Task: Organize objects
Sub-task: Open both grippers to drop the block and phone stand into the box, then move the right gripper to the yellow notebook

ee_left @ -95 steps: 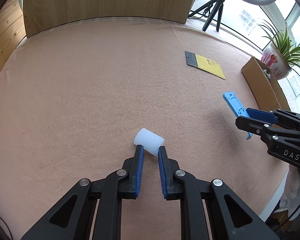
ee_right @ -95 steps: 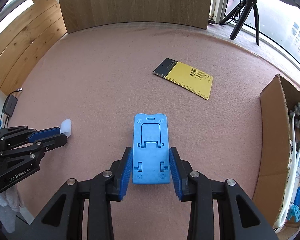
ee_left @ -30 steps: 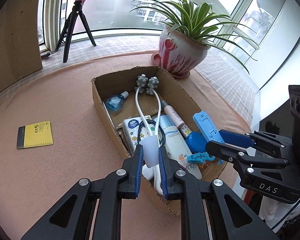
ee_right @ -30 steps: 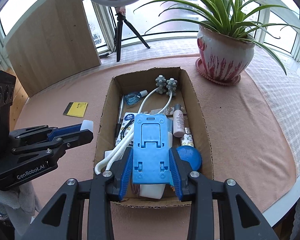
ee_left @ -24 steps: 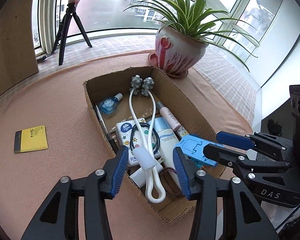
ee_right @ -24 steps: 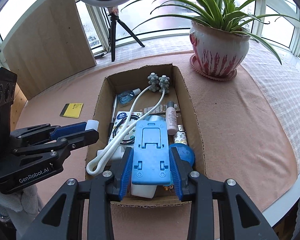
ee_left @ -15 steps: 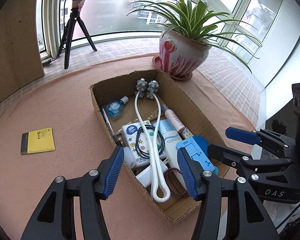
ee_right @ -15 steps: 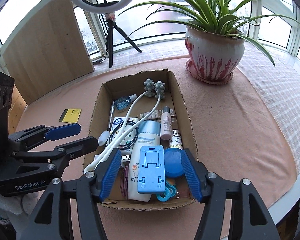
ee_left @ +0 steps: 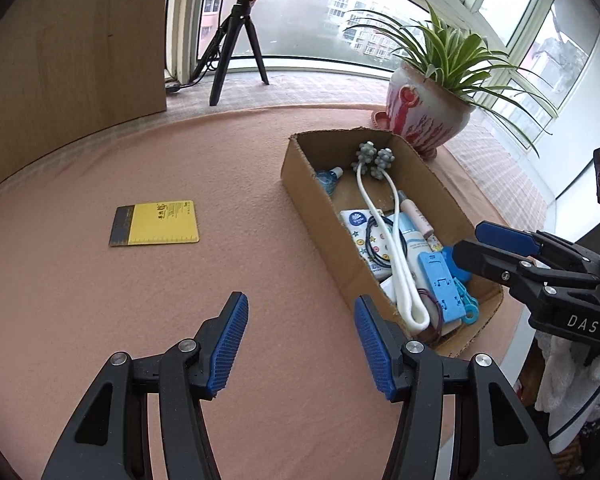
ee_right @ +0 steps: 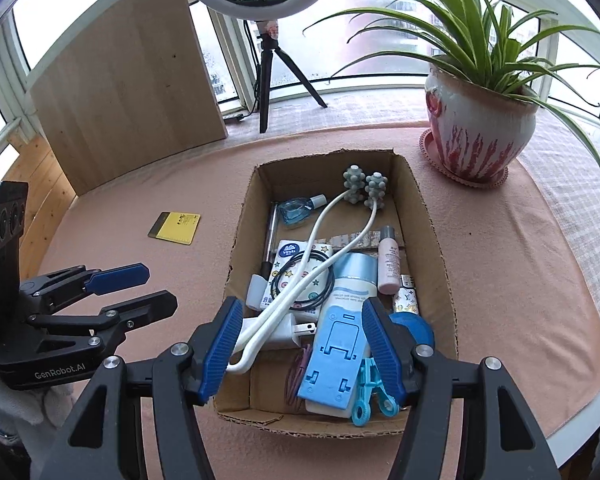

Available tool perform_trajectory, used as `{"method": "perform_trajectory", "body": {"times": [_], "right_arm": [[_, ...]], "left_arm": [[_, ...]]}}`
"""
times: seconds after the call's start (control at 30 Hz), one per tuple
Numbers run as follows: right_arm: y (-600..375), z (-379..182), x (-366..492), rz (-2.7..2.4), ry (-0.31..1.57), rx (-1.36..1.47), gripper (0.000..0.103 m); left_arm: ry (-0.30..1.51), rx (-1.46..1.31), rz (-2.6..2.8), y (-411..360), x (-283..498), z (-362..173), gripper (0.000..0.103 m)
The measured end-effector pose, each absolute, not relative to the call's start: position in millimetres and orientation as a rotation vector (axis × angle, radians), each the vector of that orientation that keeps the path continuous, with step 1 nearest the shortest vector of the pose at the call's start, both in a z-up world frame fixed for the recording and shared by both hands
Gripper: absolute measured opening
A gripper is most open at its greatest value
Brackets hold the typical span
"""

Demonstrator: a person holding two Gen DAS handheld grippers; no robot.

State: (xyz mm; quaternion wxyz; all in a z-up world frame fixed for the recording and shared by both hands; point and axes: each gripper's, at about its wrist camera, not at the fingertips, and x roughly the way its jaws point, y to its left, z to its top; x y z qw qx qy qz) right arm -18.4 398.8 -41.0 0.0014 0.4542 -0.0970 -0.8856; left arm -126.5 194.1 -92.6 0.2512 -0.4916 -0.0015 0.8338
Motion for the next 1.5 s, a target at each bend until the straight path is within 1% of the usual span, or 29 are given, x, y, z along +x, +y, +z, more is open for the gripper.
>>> {"method": "perform_trajectory", "body": {"times": [0.23, 0.33, 0.47, 0.63, 0.73, 0.9, 1.07, 1.3, 1.5], "right_arm": [[364.9, -40.8, -44.9, -2.689, -0.323, 1.365, 0.058], [345.1, -41.2, -61.8, -2.639, -0.294, 1.365, 0.058], [315.3, -46.3, -88.7, -2.550, -0.233, 1.400, 0.058], [291.2, -53.9, -133.9, -2.452, -0.270, 1.449, 0.058], [278.2, -63.9, -164.0, -2.416, -0.270, 1.479, 0.058], [256.1, -92.5, -208.5, -2.375, -0.188, 1.564, 0.058], [240.3, -119.8, -240.5, -2.340, -0.171, 1.635, 0.058], [228.8, -138.7, -263.3, -2.332, -0.114, 1.677, 0.058], [231.0, -145.3, -268.3, -2.301, -0.116, 1.700, 0.058]], "left_arm": [[-0.083, -1.404, 2.363, 121.4, -111.2, -97.4, 0.059], [-0.128, -1.427, 2.393, 94.7, -103.5, -98.4, 0.059], [-0.170, -1.456, 2.432, 64.1, -93.0, -99.5, 0.059], [-0.231, -1.478, 2.489, 25.6, -77.4, -96.8, 0.059], [-0.266, -1.486, 2.532, 0.8, -65.2, -91.4, 0.059], [-0.341, -1.509, 2.604, -42.4, -45.0, -84.4, 0.059], [-0.406, -1.540, 2.660, -78.6, -27.5, -84.8, 0.059], [-0.462, -1.582, 2.681, -102.5, -18.2, -95.2, 0.059], [-0.472, -1.580, 2.679, -101.1, -24.3, -98.9, 0.059]]}}
